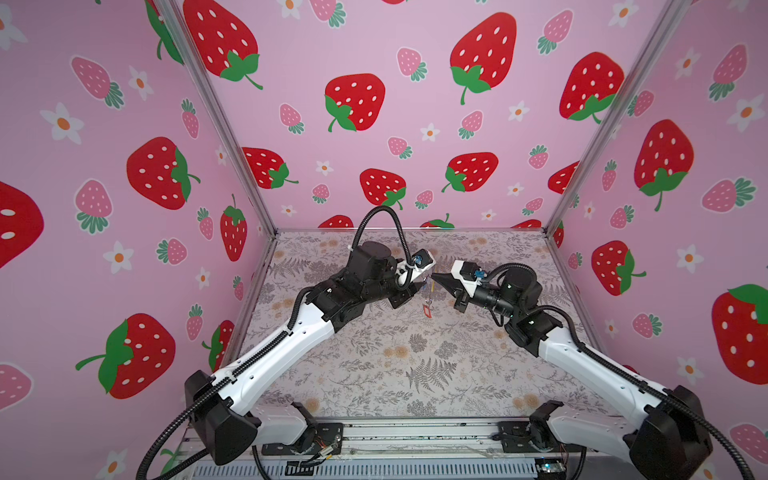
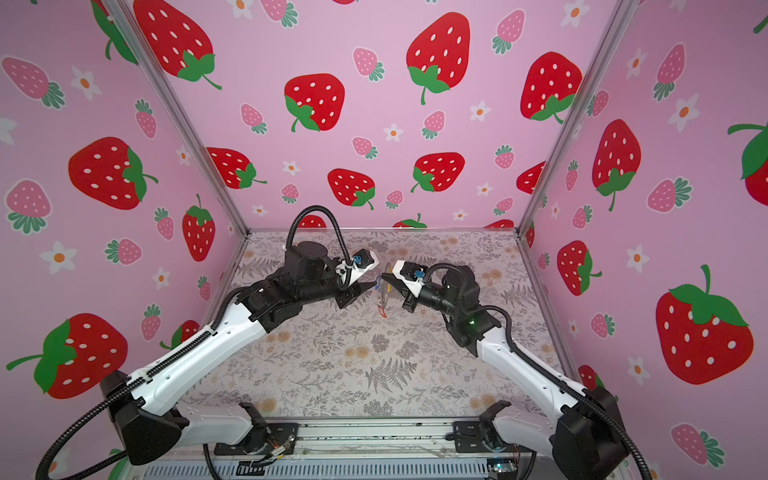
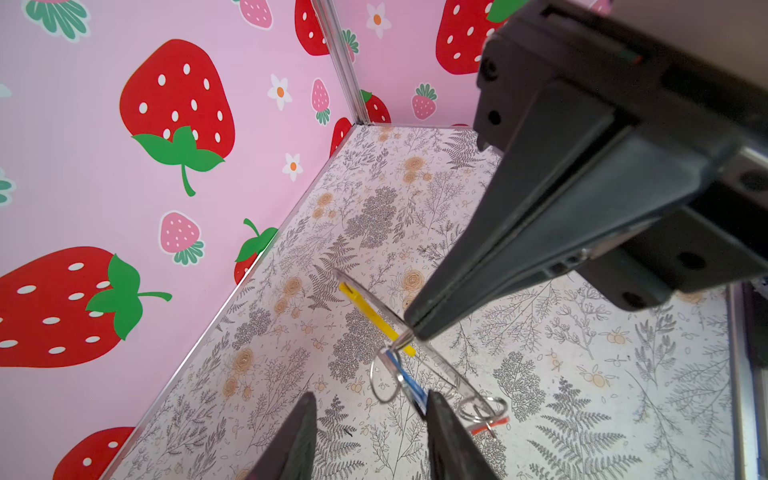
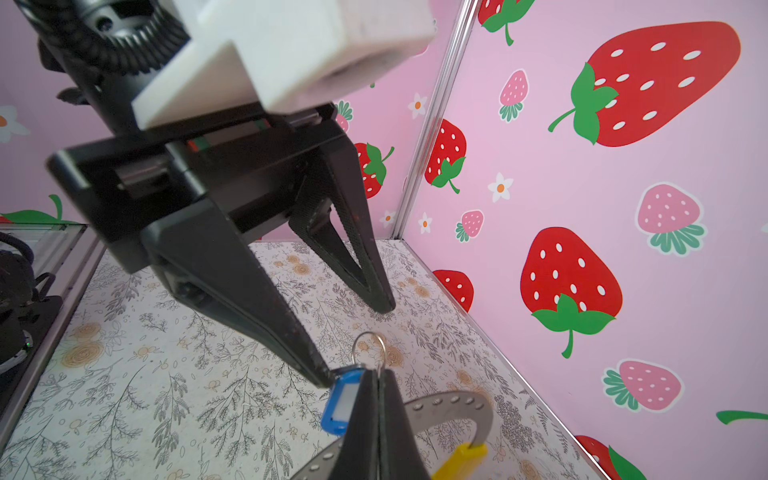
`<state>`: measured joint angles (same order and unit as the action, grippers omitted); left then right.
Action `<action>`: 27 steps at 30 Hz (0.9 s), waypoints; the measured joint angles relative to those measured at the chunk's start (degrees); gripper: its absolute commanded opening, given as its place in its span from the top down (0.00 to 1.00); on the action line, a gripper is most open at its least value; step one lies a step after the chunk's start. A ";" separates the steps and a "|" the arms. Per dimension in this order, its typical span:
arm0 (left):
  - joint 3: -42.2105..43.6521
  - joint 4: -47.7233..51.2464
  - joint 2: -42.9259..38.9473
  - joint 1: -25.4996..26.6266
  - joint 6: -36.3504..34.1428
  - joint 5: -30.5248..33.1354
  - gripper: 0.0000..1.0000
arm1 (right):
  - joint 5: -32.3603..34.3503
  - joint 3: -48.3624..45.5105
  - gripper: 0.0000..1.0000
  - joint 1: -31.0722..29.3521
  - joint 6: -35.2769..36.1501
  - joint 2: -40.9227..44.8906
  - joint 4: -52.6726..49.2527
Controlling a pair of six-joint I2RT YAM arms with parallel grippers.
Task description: Put the keys on the keyring
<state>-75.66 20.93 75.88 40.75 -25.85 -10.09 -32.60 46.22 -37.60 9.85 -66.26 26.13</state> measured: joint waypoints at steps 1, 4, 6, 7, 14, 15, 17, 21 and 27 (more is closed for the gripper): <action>0.00 -0.04 0.04 0.00 0.17 0.02 0.61 | -0.02 0.00 1.00 0.00 0.00 0.00 0.00; 0.04 -0.09 0.28 0.00 0.42 0.00 0.66 | -0.07 0.00 1.00 0.00 -0.17 0.00 0.02; 0.04 -0.09 0.57 -0.02 0.59 -0.02 0.68 | -0.11 0.02 1.00 0.00 -0.44 -0.04 0.02; 0.04 -0.09 0.74 -0.02 0.66 -0.02 0.68 | -0.13 0.02 1.00 0.00 -0.66 -0.09 0.02; 0.04 -0.24 2.23 -0.02 1.66 0.26 0.75 | -0.35 0.20 1.00 0.00 -1.70 -0.57 0.31; 0.04 -0.33 2.32 -0.04 1.77 0.31 0.76 | -0.35 0.24 1.00 0.00 -1.92 -0.68 0.42; 0.04 -0.66 2.38 -0.02 1.99 0.66 0.78 | -0.35 0.33 1.00 0.00 -2.40 -0.90 0.61; 0.22 -1.75 2.38 0.04 2.56 1.64 0.73 | -0.24 0.46 1.00 0.02 -2.84 -1.18 1.09; 1.99 -4.52 2.34 0.13 3.43 3.65 0.68 | -0.02 0.46 1.00 0.00 -3.63 -1.29 1.25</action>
<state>-73.67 16.40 78.22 40.88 -22.41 -6.44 -32.62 46.68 -37.60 6.22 -67.55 27.38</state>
